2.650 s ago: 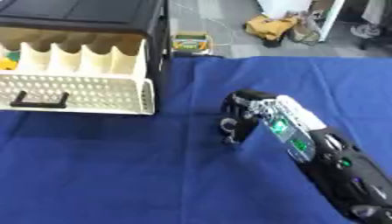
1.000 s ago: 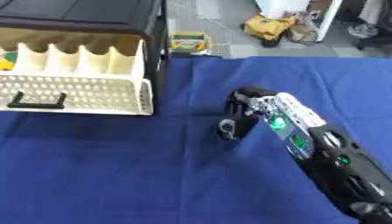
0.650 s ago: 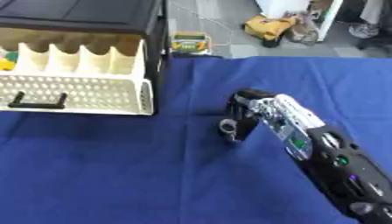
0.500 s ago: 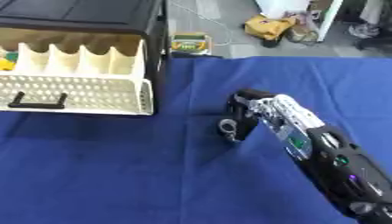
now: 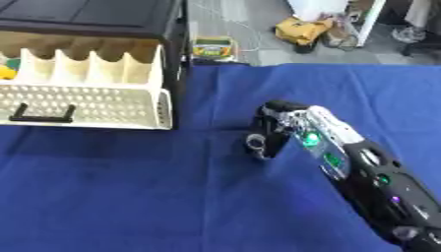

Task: Pick up objects from table and place into drawer.

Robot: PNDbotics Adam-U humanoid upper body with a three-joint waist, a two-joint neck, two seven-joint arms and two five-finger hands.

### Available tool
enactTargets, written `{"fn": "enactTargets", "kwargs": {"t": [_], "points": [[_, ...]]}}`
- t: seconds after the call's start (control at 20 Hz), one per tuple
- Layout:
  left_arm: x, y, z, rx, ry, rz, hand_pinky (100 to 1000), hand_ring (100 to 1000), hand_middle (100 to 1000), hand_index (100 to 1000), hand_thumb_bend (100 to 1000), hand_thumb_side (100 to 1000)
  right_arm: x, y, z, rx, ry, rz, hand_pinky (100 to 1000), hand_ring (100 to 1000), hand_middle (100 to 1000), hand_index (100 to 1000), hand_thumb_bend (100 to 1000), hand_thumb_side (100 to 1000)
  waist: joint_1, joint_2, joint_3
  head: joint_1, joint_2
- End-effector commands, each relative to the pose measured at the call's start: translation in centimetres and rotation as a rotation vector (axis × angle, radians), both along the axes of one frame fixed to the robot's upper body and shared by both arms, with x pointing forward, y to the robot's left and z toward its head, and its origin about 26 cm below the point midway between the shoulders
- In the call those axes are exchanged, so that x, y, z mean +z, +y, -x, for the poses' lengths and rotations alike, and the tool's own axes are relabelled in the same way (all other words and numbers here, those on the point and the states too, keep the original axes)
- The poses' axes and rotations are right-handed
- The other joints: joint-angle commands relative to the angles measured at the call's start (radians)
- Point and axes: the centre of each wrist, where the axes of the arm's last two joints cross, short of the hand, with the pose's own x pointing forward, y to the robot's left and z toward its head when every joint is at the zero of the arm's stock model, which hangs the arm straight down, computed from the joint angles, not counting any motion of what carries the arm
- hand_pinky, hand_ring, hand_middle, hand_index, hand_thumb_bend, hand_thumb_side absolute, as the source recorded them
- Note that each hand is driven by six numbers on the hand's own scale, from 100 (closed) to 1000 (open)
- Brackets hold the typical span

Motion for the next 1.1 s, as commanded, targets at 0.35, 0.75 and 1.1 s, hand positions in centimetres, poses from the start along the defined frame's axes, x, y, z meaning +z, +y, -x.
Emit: {"fn": "enactTargets", "kwargs": {"t": [0.35, 0.75, 1.1], "points": [[0.48, 0.11, 0.36, 0.004, -0.021, -0.008, 100, 100, 100, 705, 100, 734, 0.93, -0.01, -0.08, -0.009, -0.034, -0.015, 379, 572, 550, 664, 479, 140, 0.004, -0.02, -0.001, -0.001, -0.013], [0.38, 0.13, 0.34, 0.004, -0.017, -0.005, 100, 100, 100, 702, 100, 735, 0.89, -0.02, -0.1, -0.017, -0.039, -0.02, 362, 559, 536, 648, 462, 116, 0.004, -0.021, -0.001, -0.002, -0.015], [0.33, 0.14, 0.33, 0.004, -0.015, -0.004, 100, 100, 100, 700, 100, 733, 0.89, -0.02, -0.1, -0.023, -0.043, -0.027, 351, 551, 525, 629, 448, 110, 0.004, -0.022, 0.0, -0.002, -0.016]]}}
